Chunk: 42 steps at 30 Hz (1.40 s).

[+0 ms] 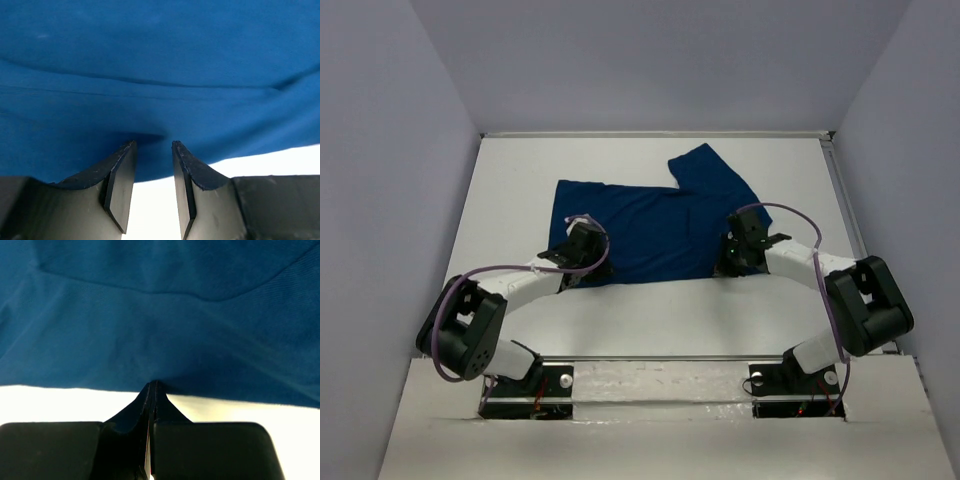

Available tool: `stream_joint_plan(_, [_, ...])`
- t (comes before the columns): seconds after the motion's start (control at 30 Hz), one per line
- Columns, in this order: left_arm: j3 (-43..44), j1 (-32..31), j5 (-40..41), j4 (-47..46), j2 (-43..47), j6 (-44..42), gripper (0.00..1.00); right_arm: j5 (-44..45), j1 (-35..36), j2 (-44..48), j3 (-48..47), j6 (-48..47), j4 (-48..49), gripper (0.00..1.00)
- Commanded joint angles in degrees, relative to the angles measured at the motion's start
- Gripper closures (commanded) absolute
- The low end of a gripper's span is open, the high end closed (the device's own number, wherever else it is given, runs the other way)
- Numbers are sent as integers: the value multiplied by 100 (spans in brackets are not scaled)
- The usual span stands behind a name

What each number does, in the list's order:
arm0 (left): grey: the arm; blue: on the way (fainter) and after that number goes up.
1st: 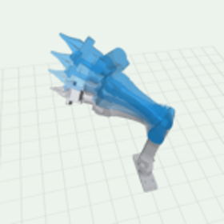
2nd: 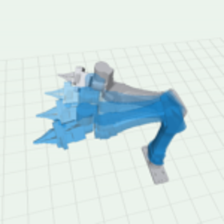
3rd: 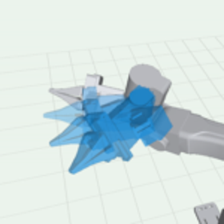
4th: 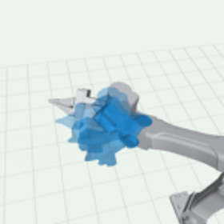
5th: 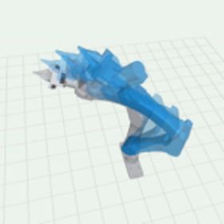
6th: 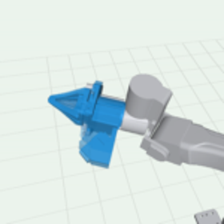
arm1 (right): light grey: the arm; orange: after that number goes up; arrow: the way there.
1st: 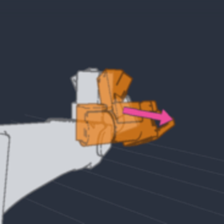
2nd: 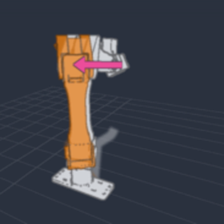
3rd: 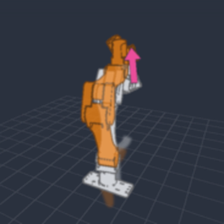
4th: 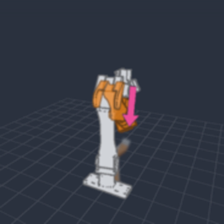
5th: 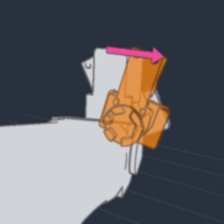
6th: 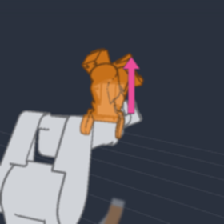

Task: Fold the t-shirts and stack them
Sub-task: Grap the side of the flattened tshirt furthest away from the robot with both arms

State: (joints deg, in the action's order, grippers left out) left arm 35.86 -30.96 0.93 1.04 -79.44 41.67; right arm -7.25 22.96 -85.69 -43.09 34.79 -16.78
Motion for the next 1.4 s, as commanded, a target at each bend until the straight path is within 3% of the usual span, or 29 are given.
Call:
stream_joint_plan(0.0, [-210, 204, -277, -288, -63, 104, 66, 268, 51, -88, 204, 248, 508, 100])
stream_joint_plan(0.37, [-342, 609, -207, -297, -195, 175, 65, 48, 103, 641, -270, 142, -28, 100])
stream_joint_plan(0.6, [-421, 609, -435, -438, -221, 315, 63, 144, 323, -772, -639, 160, 447, 100])
stream_joint_plan(0.7, [-632, 670, -917, -430, -221, 412, 61, 241, 376, -1046, -482, 283, 473, 100])
stream_joint_plan(0.97, [-1379, 670, -1578, -69, 850, 1009, 56, 127, 552, 245, 634, 696, -221, 100])
stream_joint_plan(1.1, [-1459, 670, -1623, 624, 1455, 1045, 55, 135, 552, 701, 899, 705, -755, 100])
stream_joint_plan(1.3, [-836, 670, -1025, 1767, 2151, 799, 55, -110, 552, 1177, 830, 635, -1038, 100])
stream_joint_plan(1.33, [-452, 670, -877, 1864, 2169, 747, 55, -119, 552, 1308, 707, 565, -1091, 99])
stream_joint_plan(1.37, [-196, 670, -753, 1874, 2126, 676, 54, -93, 552, 1353, 532, 399, -1265, 92])
